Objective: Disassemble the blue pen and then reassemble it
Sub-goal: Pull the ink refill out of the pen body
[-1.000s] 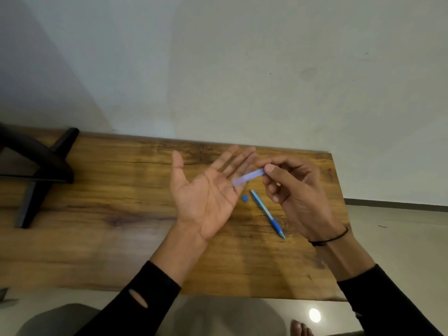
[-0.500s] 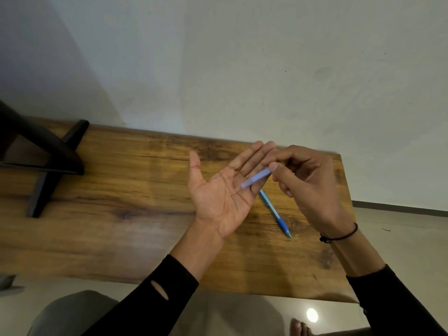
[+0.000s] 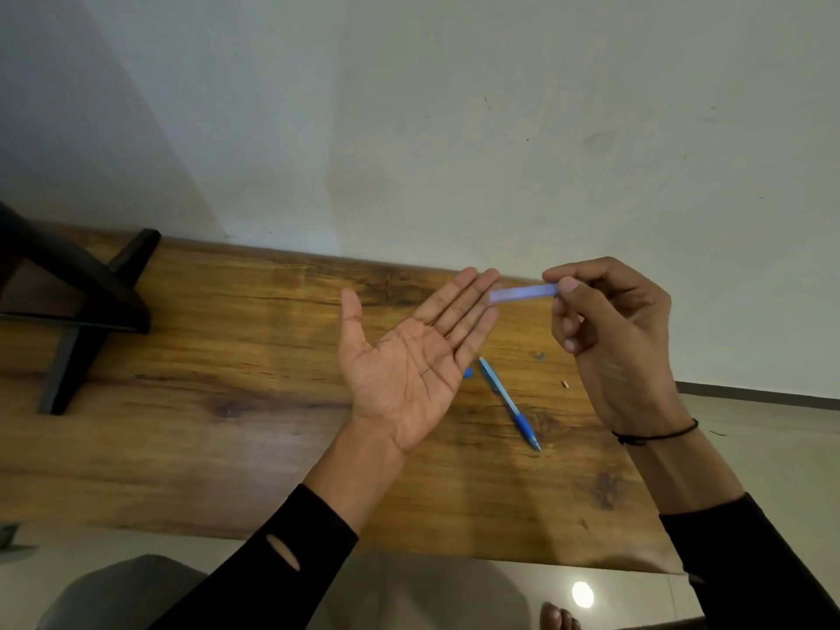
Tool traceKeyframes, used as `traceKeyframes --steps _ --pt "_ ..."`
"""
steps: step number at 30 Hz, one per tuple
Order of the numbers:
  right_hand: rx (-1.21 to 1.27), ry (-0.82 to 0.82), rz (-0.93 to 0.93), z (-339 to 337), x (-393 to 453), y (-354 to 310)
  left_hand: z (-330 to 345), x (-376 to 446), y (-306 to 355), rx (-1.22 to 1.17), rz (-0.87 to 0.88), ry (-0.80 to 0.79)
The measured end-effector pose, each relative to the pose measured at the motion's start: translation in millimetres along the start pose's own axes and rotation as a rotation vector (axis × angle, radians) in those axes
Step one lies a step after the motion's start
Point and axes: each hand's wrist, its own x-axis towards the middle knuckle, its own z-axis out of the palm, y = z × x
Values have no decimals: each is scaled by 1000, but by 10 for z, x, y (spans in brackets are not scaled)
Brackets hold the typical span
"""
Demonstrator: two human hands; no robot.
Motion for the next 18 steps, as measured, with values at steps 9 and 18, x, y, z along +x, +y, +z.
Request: traceKeyframes --steps 9,18 --pt "-162 -26 179 -103 -113 162 6 10 309 -19 89 10" --pt "-686 -267 309 373 -474 694 24 14 357 -1 114 19"
